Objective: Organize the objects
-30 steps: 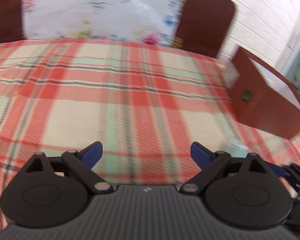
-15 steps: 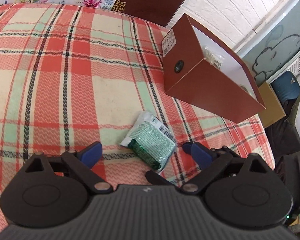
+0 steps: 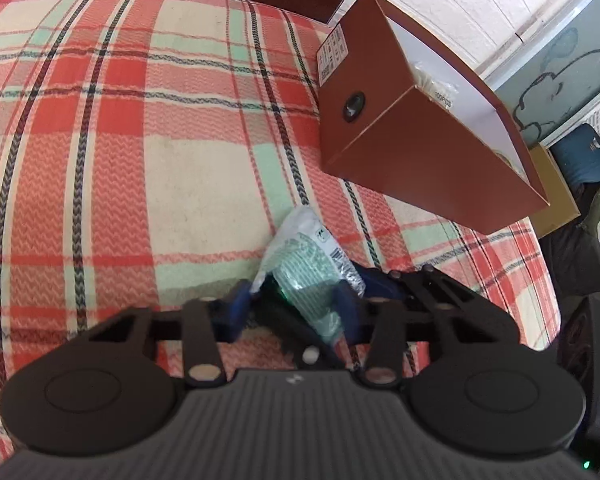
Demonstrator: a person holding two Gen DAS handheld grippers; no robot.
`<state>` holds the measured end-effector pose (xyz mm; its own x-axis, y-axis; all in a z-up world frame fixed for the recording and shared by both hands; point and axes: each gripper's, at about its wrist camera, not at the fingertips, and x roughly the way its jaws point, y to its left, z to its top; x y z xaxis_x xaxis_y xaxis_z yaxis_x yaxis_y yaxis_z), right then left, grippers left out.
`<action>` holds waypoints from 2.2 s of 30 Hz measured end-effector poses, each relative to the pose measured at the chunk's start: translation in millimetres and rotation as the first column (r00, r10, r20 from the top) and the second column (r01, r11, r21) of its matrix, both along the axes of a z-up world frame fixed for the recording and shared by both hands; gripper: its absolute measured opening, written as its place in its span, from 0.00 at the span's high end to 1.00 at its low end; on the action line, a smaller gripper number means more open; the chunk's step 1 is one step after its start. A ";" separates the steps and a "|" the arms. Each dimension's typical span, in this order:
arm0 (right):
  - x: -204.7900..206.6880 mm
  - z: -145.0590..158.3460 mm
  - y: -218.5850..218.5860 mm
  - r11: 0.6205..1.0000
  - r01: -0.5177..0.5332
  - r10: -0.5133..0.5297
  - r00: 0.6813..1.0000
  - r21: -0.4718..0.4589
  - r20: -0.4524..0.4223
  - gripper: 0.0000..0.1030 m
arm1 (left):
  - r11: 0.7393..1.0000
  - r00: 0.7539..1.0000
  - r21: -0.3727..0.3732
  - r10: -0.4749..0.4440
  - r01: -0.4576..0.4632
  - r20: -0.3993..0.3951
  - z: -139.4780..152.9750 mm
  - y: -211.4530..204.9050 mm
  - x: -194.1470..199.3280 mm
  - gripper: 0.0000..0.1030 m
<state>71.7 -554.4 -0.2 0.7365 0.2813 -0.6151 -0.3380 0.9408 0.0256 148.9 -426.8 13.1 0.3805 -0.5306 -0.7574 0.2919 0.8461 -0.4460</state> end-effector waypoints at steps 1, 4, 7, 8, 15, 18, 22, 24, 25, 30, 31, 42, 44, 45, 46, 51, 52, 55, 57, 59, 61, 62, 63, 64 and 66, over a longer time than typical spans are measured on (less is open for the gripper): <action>0.4 1.3 1.5 1.000 0.014 -0.014 1.000 -0.006 0.009 0.53 | 1.000 1.000 0.007 -0.009 0.009 0.008 5.4 -2.0 1.7 0.57; -7.3 16.0 -7.6 0.998 0.059 -0.061 0.995 0.032 0.078 0.53 | 0.998 0.995 -0.007 -0.055 0.055 0.078 36.0 -12.2 1.6 0.57; -17.0 46.9 -22.7 0.991 0.135 -0.137 0.966 0.023 0.220 0.53 | 0.992 0.974 -0.017 -0.120 0.126 0.194 78.4 -40.3 5.3 0.57; -16.6 56.8 -30.8 0.986 0.164 -0.167 0.953 0.031 0.253 0.53 | 0.989 0.964 -0.016 -0.140 0.148 0.225 89.6 -51.5 7.8 0.57; 2.5 95.4 -111.2 0.929 0.362 -0.363 0.863 0.072 0.352 0.53 | 0.954 0.904 -0.002 -0.284 0.301 0.320 123.5 -157.2 39.9 0.57; 17.3 91.5 -144.9 0.906 0.419 -0.413 0.844 0.060 0.341 0.53 | 0.942 0.893 0.021 -0.325 0.336 0.312 114.8 -199.9 55.4 0.56; 49.2 72.9 -177.3 0.866 0.499 -0.467 0.820 -0.015 0.330 0.34 | 0.953 0.883 0.130 -0.303 0.274 0.358 99.0 -238.2 72.8 0.44; 61.1 64.6 -188.7 0.836 0.547 -0.507 0.804 -0.051 0.310 0.25 | 0.956 0.877 0.216 -0.274 0.201 0.396 95.9 -245.2 77.7 0.44; 61.1 64.2 -193.4 0.835 0.550 -0.516 0.801 -0.032 0.303 0.27 | 0.955 0.878 0.239 -0.261 0.175 0.401 94.4 -244.7 77.6 0.43; 42.0 64.6 -195.6 0.827 0.560 -0.545 0.777 0.051 0.314 0.25 | 0.949 0.857 0.307 -0.221 0.078 0.465 103.3 -219.8 65.6 0.35; 38.4 64.8 -194.7 0.826 0.561 -0.549 0.775 0.060 0.312 0.25 | 0.948 0.853 0.312 -0.218 0.069 0.475 106.1 -214.4 60.9 0.34; -8.2 88.8 -168.8 0.802 0.570 -0.596 0.754 0.178 0.276 0.24 | 0.943 0.822 0.330 -0.157 -0.040 0.547 121.3 -146.3 -1.9 0.26; -22.1 93.8 -165.5 0.791 0.570 -0.612 0.749 0.222 0.254 0.23 | 0.947 0.826 0.318 -0.138 -0.052 0.546 121.2 -129.9 -11.2 0.26; -29.9 95.2 -163.1 0.785 0.568 -0.618 0.749 0.248 0.240 0.23 | 0.948 0.828 0.313 -0.127 -0.061 0.546 120.7 -121.8 -16.2 0.26; -35.2 96.7 -161.9 0.781 0.564 -0.620 0.751 0.270 0.226 0.23 | 0.948 0.829 0.311 -0.118 -0.071 0.547 119.7 -113.7 -20.7 0.26; -57.3 106.0 -158.0 0.749 0.541 -0.629 0.763 0.383 0.152 0.23 | 0.946 0.835 0.304 -0.076 -0.112 0.545 113.0 -79.9 -38.3 0.22; -60.5 107.8 -157.3 0.740 0.537 -0.630 0.764 0.405 0.138 0.23 | 0.945 0.836 0.304 -0.068 -0.121 0.544 111.6 -74.2 -41.0 0.21; -69.5 112.0 -151.0 0.715 0.534 -0.637 0.764 0.451 0.105 0.23 | 0.940 0.831 0.310 -0.059 -0.140 0.553 108.8 -61.2 -49.1 0.17; -73.5 113.8 -145.6 0.707 0.530 -0.634 0.768 0.468 0.088 0.23 | 0.937 0.825 0.318 -0.061 -0.147 0.561 107.6 -55.4 -54.1 0.15; -76.0 114.8 -140.7 0.706 0.527 -0.629 0.774 0.473 0.076 0.23 | 0.935 0.820 0.320 -0.060 -0.154 0.569 107.5 -50.3 -57.7 0.12; -78.9 116.3 -135.8 0.703 0.527 -0.627 0.776 0.478 0.068 0.22 | 0.933 0.816 0.322 -0.059 -0.160 0.576 107.9 -46.2 -61.2 0.06; -80.0 117.1 -133.5 0.702 0.527 -0.626 0.777 0.479 0.064 0.21 | 0.933 0.815 0.321 -0.058 -0.161 0.577 107.9 -43.7 -63.3 0.05; -81.1 117.9 -131.2 0.702 0.527 -0.625 0.778 0.480 0.061 0.20 | 0.934 0.815 0.320 -0.057 -0.161 0.577 108.2 -42.1 -64.9 0.03; -82.6 119.0 -127.8 0.701 0.528 -0.626 0.777 0.479 0.060 0.18 | 0.934 0.815 0.319 -0.056 -0.161 0.576 108.2 -40.6 -66.3 0.01; -85.0 120.4 -122.0 0.709 0.526 -0.623 0.780 0.470 0.067 0.17 | 0.936 0.817 0.315 -0.055 -0.159 0.574 108.1 -38.5 -69.1 0.00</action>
